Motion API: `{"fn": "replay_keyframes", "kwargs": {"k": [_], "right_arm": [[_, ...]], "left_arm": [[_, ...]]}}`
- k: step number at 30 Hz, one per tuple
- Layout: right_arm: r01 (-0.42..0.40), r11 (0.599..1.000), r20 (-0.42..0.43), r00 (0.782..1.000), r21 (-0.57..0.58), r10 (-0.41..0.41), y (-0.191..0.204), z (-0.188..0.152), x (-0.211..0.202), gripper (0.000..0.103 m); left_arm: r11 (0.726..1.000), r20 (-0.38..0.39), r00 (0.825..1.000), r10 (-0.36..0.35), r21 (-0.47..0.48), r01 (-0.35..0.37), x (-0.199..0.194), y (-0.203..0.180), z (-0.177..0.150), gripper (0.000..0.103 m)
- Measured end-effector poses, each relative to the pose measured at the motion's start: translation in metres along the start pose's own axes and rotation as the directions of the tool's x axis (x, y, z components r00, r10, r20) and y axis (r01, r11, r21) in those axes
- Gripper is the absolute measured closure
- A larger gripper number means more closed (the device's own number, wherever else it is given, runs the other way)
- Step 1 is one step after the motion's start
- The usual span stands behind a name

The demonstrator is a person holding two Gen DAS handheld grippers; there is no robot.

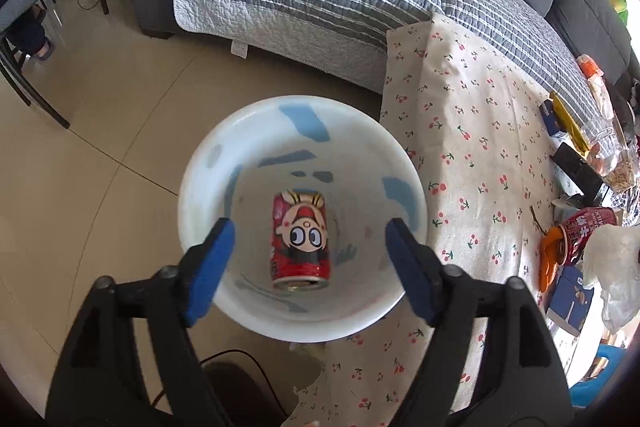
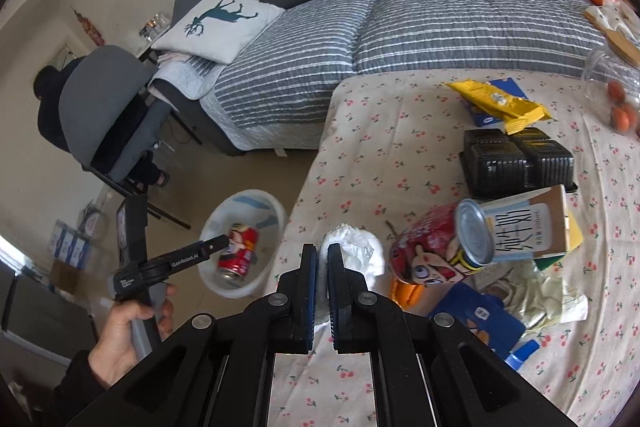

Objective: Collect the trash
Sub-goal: 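Drop the red can into the bin with the left tool while the right tool grasps tissue, then carry the white tissue over the bin and release it from the right tool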

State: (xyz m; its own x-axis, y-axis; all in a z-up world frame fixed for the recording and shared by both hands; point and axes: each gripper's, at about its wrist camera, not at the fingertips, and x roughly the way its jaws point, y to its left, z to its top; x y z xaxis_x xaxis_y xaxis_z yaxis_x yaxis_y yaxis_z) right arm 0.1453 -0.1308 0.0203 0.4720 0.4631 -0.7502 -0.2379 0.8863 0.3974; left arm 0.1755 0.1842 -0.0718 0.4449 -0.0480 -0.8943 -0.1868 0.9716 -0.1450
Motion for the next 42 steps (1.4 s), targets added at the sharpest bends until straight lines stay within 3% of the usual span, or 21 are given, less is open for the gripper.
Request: {"fn": "replay_keyframes", "kwargs": {"k": [2, 6, 13, 17, 21, 23, 25, 29, 33, 35, 36, 37, 39, 42], "right_arm": [[-0.011, 1.0, -0.013, 1.0, -0.028, 0.01, 0.016, 0.0, 0.013, 0.097], [-0.031, 0.997, -0.038, 0.999, -0.066, 0.028, 0.045, 0.0, 0.042, 0.097], [-0.078, 0.994, -0.092, 0.993, -0.077, 0.071, 0.084, 0.006, 0.112, 0.097], [-0.091, 0.994, -0.116, 0.99, -0.056, 0.084, 0.096, 0.008, 0.149, 0.097], [-0.047, 0.995, -0.143, 0.989, -0.087, 0.034, 0.107, 0.002, 0.171, 0.095], [-0.013, 0.994, -0.189, 0.982, -0.111, -0.008, 0.109, -0.008, 0.178, 0.083], [0.043, 0.988, -0.22, 0.973, -0.148, -0.075, 0.105, -0.021, 0.183, 0.063], [0.108, 0.971, -0.209, 0.966, -0.215, -0.154, 0.099, -0.046, 0.174, 0.05], [0.144, 0.955, -0.217, 0.955, -0.26, -0.203, 0.096, -0.064, 0.172, 0.051], [0.151, 0.949, -0.248, 0.943, -0.278, -0.223, 0.094, -0.074, 0.178, 0.059], [0.156, 0.945, -0.263, 0.936, -0.287, -0.234, 0.093, -0.079, 0.181, 0.07], [0.171, 0.933, -0.227, 0.941, -0.318, -0.25, 0.095, -0.082, 0.179, 0.092], [0.144, 0.933, -0.247, 0.941, -0.33, -0.233, 0.097, -0.083, 0.179, 0.095], [0.119, 0.946, -0.214, 0.958, -0.303, -0.189, 0.103, -0.071, 0.168, 0.095]], "left_arm": [[0.999, 0.011, 0.999, 0.033, 0.001, -0.033, -0.007, 0.007, -0.001, 0.019], [0.997, -0.009, 0.997, 0.075, -0.024, -0.075, -0.013, 0.029, -0.005, 0.005], [0.988, -0.015, 0.988, 0.153, 0.032, -0.153, -0.022, 0.054, -0.014, 0.005], [0.989, -0.024, 0.99, 0.142, 0.03, -0.141, -0.029, 0.063, -0.017, 0.005], [0.991, -0.027, 0.99, 0.136, 0.018, -0.136, -0.035, 0.072, -0.016, 0.005], [0.988, -0.021, 0.988, 0.153, 0.008, -0.153, -0.038, 0.076, -0.016, 0.005], [0.989, -0.014, 0.989, 0.15, 0.005, -0.15, -0.04, 0.077, -0.016, 0.005], [0.991, -0.006, 0.991, 0.133, 0.013, -0.133, -0.044, 0.075, -0.017, 0.005], [0.992, -0.01, 0.993, 0.122, 0.031, -0.121, -0.045, 0.072, -0.017, 0.005], [0.992, -0.012, 0.992, 0.123, 0.038, -0.122, -0.046, 0.071, -0.018, 0.005], [0.992, -0.013, 0.992, 0.122, 0.039, -0.121, -0.046, 0.071, -0.018, 0.005], [0.992, -0.013, 0.993, 0.12, 0.04, -0.12, -0.047, 0.071, -0.019, 0.005], [0.992, -0.01, 0.993, 0.119, 0.039, -0.119, -0.048, 0.071, -0.02, 0.005], [0.992, -0.008, 0.992, 0.122, 0.037, -0.122, -0.049, 0.072, -0.021, 0.005]]}}
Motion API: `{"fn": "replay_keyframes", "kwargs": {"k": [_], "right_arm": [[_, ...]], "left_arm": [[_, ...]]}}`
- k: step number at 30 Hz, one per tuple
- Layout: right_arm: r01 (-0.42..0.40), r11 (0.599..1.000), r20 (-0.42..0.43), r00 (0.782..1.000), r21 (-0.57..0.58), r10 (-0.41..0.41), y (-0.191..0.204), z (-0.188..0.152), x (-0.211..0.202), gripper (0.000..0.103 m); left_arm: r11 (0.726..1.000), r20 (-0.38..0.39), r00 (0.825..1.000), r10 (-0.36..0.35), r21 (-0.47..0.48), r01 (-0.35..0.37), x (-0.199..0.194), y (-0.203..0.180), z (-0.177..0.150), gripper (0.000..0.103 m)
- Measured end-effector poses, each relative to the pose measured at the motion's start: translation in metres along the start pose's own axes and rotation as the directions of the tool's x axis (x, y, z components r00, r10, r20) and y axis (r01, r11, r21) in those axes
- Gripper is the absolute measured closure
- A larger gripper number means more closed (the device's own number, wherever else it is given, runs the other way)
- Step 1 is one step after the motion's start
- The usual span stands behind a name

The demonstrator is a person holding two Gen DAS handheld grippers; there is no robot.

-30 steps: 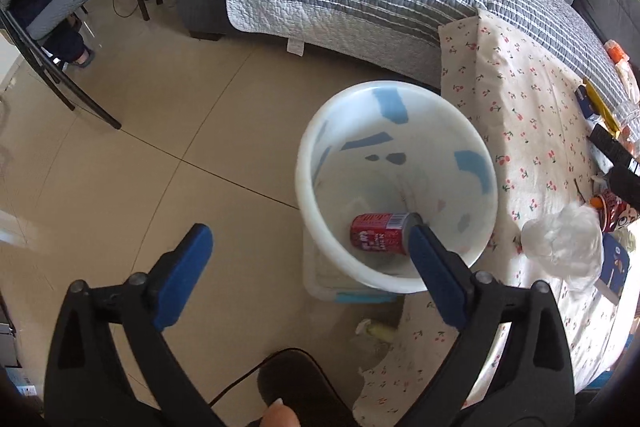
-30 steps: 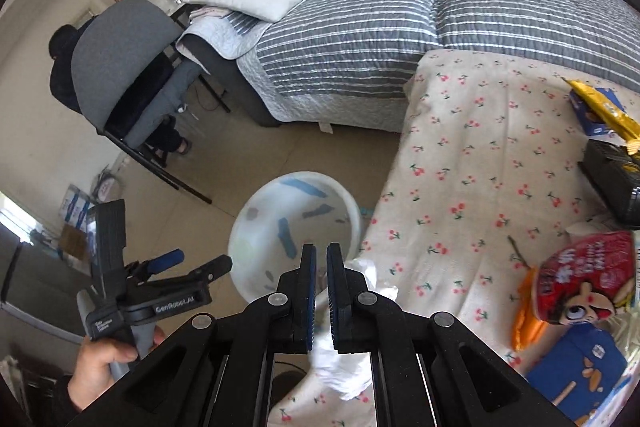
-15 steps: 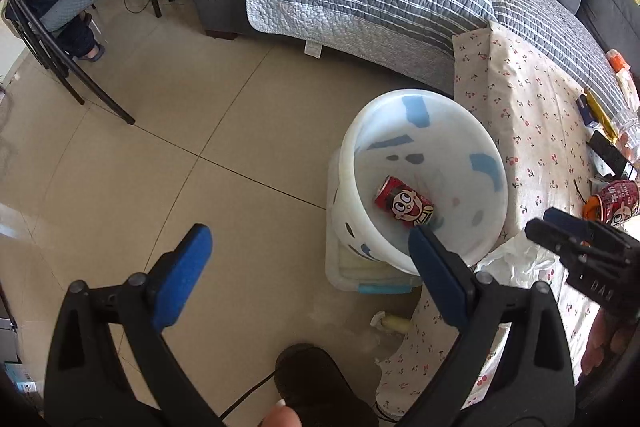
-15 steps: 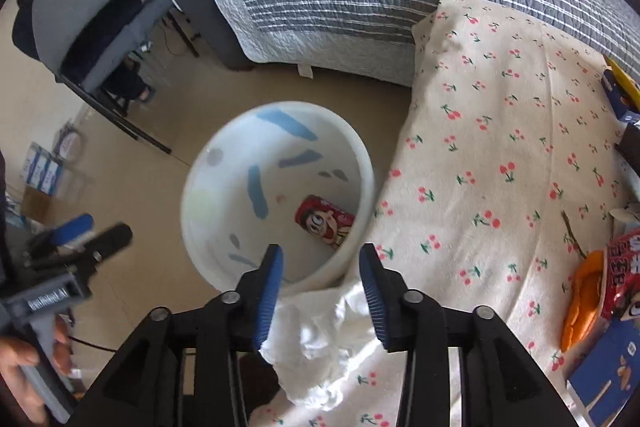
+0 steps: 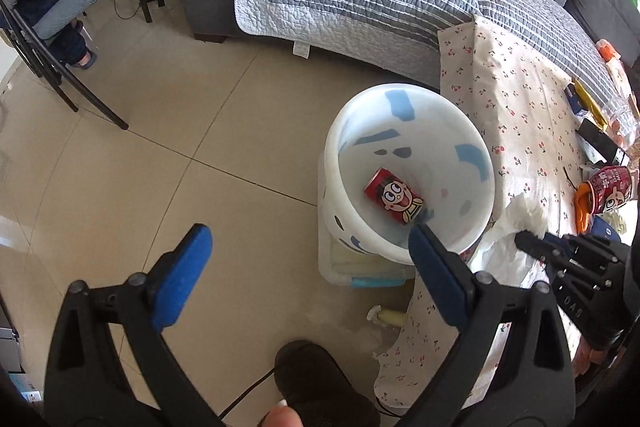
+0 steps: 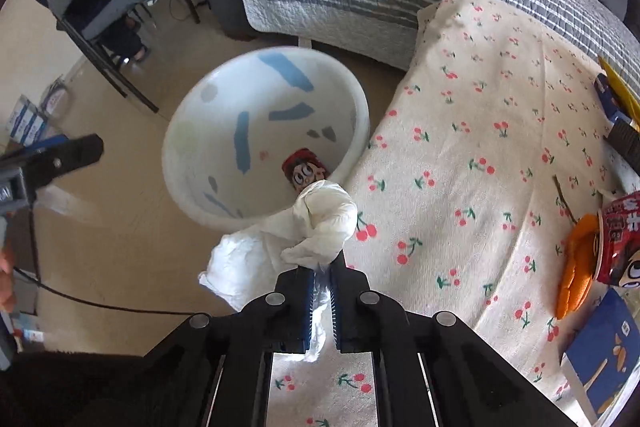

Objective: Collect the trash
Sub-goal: 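Carry the white tissue over the bin and release it from the right tool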

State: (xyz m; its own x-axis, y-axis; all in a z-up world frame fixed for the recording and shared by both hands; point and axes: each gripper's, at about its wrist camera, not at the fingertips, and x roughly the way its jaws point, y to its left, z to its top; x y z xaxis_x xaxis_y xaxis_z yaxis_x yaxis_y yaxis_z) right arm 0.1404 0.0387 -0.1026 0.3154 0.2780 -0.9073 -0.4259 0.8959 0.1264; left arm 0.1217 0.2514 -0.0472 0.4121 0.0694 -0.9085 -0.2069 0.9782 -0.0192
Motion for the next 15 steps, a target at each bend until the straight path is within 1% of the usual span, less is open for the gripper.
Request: {"fn": "replay_keyframes", "kwargs": {"k": [4, 6, 8, 12, 14, 15], "right_arm": [[-0.016, 1.0, 0.09, 0.996, 0.021, 0.014, 0.004, 0.028, -0.021, 0.095], [-0.018, 0.999, 0.118, 0.993, 0.029, 0.014, 0.007, 0.042, -0.024, 0.095], [-0.026, 0.999, 0.128, 0.992, 0.04, 0.021, 0.01, 0.055, -0.022, 0.095], [-0.046, 0.996, 0.135, 0.99, 0.076, 0.035, 0.013, 0.075, -0.013, 0.088], [-0.077, 0.991, 0.124, 0.99, 0.114, 0.063, 0.011, 0.081, -0.009, 0.071], [-0.08, 0.988, 0.124, 0.99, 0.134, 0.063, 0.008, 0.083, -0.009, 0.053]], "left_arm": [[1.0, -0.006, 1.0, 0.004, 0.003, -0.004, 0.001, -0.001, 0.0, 0.005], [1.0, -0.006, 1.0, 0.006, 0.007, -0.005, 0.002, -0.002, 0.0, 0.005], [1.0, -0.005, 1.0, 0.011, 0.011, -0.011, 0.002, -0.003, 0.0, 0.005], [1.0, -0.004, 1.0, 0.015, 0.019, -0.015, 0.002, -0.006, 0.0, 0.005], [1.0, -0.003, 1.0, 0.019, 0.022, -0.019, 0.002, -0.007, 0.0, 0.005], [0.999, -0.003, 1.0, 0.021, 0.024, -0.021, 0.002, -0.008, 0.0, 0.005]]}}
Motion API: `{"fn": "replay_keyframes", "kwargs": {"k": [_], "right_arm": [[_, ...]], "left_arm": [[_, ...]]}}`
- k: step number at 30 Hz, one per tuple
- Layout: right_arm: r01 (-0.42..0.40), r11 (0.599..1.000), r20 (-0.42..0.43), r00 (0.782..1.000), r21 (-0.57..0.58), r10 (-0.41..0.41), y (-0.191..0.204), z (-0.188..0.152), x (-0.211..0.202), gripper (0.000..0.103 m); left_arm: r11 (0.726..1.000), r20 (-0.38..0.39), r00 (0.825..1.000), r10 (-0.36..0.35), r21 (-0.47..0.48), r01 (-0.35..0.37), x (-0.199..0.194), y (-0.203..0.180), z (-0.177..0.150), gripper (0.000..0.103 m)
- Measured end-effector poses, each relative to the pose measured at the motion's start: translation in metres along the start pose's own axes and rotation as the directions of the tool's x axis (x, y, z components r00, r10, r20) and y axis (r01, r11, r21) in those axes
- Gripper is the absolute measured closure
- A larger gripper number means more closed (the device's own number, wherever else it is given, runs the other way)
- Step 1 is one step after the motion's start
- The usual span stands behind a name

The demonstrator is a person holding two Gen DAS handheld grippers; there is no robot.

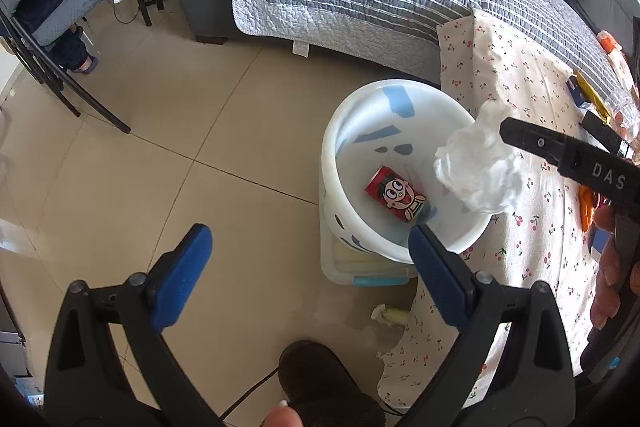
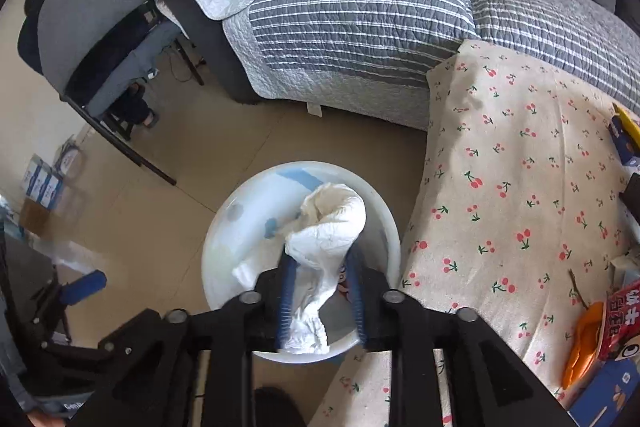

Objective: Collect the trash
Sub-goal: 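Carry the white tissue over the bin and release it from the right tool, then reach the left tool to the lying red can and grasp it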

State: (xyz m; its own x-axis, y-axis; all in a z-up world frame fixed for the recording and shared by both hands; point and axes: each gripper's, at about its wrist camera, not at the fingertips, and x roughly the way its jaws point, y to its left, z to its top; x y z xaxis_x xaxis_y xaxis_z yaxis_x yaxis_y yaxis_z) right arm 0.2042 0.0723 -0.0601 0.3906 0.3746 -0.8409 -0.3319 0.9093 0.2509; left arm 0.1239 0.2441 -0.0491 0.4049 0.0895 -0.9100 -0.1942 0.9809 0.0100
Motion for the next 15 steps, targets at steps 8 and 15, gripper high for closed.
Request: {"fn": "replay_keyframes", "kwargs": {"k": [8, 15], "right_arm": [[0.047, 0.999, 0.047, 0.998, -0.005, -0.047, -0.017, -0.002, -0.031, 0.045], [0.126, 0.992, 0.086, 0.988, -0.004, -0.125, -0.053, -0.018, -0.08, 0.033]], "left_arm": [[0.999, 0.012, 1.0, 0.003, 0.036, -0.003, -0.005, -0.016, -0.001, 0.005], [0.996, 0.032, 0.999, -0.027, 0.091, 0.024, -0.016, -0.051, -0.003, 0.005]]}}
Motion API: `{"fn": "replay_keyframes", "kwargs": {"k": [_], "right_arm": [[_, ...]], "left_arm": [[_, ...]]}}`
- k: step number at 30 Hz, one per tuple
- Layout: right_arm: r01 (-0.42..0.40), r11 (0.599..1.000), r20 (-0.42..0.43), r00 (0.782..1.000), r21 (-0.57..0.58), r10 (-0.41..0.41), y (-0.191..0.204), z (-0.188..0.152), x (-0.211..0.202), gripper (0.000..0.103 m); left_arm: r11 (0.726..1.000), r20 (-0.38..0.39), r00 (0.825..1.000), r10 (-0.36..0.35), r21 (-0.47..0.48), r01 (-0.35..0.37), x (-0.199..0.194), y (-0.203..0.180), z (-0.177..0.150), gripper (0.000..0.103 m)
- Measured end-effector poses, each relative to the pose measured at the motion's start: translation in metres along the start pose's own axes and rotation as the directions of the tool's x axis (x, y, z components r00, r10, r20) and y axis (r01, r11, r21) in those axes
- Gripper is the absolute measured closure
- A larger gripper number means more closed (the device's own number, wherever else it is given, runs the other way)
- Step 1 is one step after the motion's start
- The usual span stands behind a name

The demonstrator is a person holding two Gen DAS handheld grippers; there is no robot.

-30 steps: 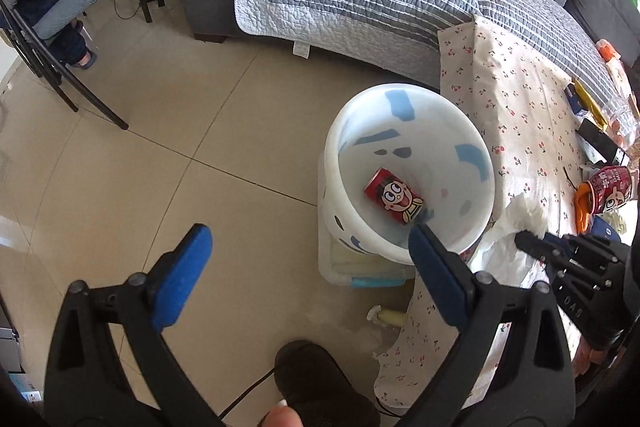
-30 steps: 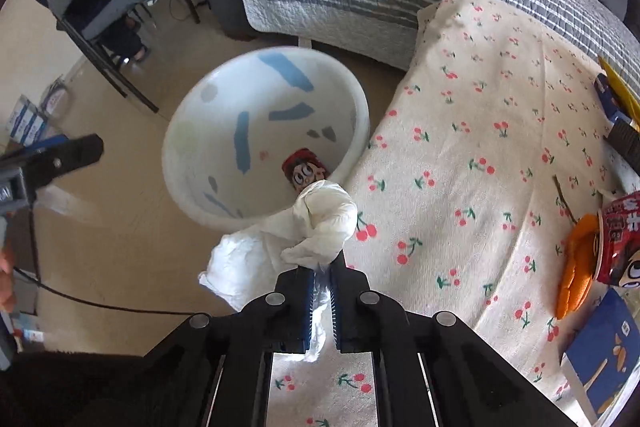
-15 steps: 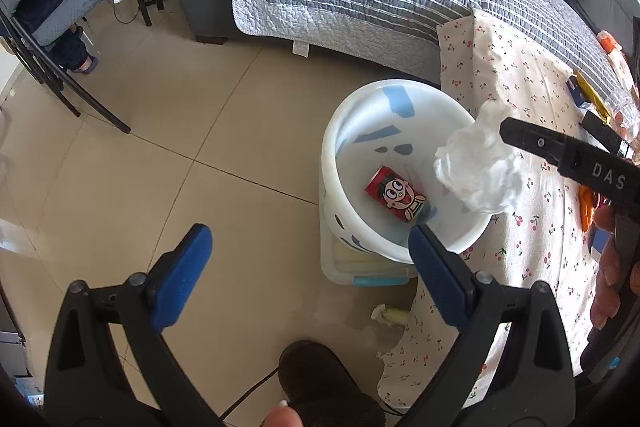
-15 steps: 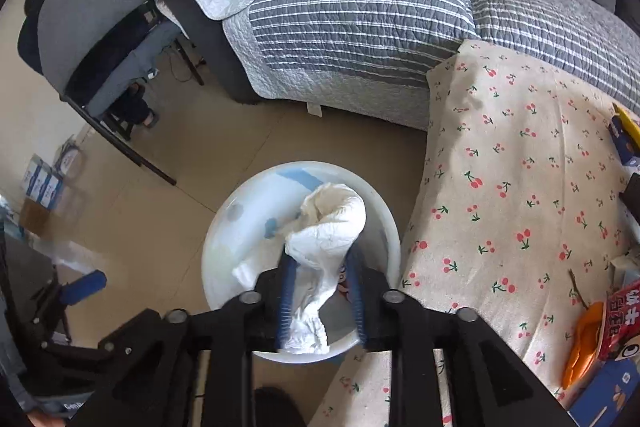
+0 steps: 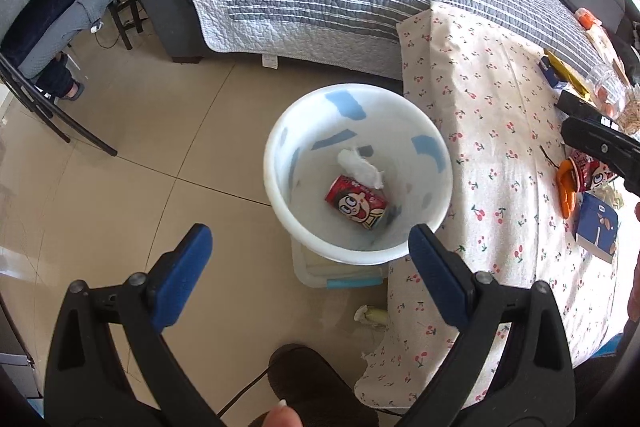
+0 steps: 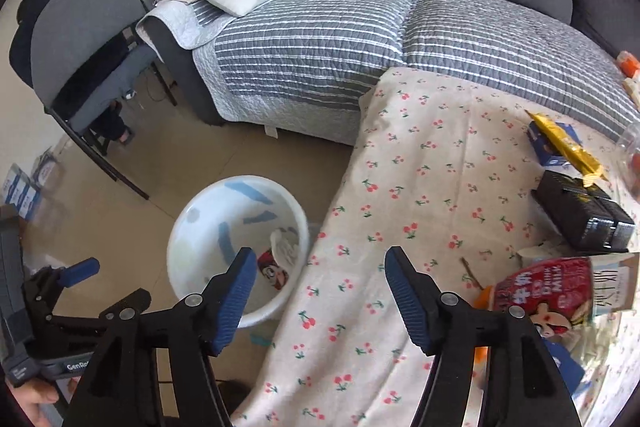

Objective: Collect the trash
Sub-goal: 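Reach the left tool to the lying red can and grasp it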

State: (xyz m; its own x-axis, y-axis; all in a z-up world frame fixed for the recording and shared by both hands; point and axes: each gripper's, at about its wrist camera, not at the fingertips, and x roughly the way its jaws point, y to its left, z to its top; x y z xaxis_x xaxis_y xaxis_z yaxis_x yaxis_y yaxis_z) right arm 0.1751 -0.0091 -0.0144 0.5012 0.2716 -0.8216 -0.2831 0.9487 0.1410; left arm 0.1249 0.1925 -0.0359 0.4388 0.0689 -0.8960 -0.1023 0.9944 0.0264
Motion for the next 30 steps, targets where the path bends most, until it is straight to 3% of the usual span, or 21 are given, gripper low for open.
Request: {"fn": "replay_keyframes", "kwargs": {"k": [7, 15, 20, 23, 30], "right_arm": [[0.088, 0.996, 0.033, 0.996, 0.016, -0.089, -0.056, -0.021, -0.06, 0.019], [0.207, 0.975, 0.048, 0.976, 0.086, -0.212, -0.129, -0.056, -0.116, 0.017], [0.23, 0.957, 0.035, 0.97, 0.178, -0.24, -0.177, -0.081, -0.126, 0.017], [0.254, 0.938, -0.022, 0.966, 0.236, -0.256, -0.202, -0.094, -0.122, 0.017], [0.25, 0.934, -0.072, 0.968, 0.254, -0.24, -0.228, -0.108, -0.122, 0.017]], "left_arm": [[0.996, 0.014, 1.0, -0.022, 0.09, 0.02, -0.009, -0.048, -0.002, 0.005], [0.98, 0.006, 0.997, -0.079, 0.186, 0.076, -0.016, -0.112, -0.006, 0.005], [0.961, 0.007, 0.994, -0.111, 0.255, 0.105, -0.014, -0.161, -0.007, 0.005], [0.943, 0.01, 0.991, -0.134, 0.309, 0.124, -0.012, -0.192, -0.007, 0.005], [0.905, 0.012, 0.987, -0.158, 0.401, 0.14, 0.003, -0.244, 0.0, 0.005]]}}
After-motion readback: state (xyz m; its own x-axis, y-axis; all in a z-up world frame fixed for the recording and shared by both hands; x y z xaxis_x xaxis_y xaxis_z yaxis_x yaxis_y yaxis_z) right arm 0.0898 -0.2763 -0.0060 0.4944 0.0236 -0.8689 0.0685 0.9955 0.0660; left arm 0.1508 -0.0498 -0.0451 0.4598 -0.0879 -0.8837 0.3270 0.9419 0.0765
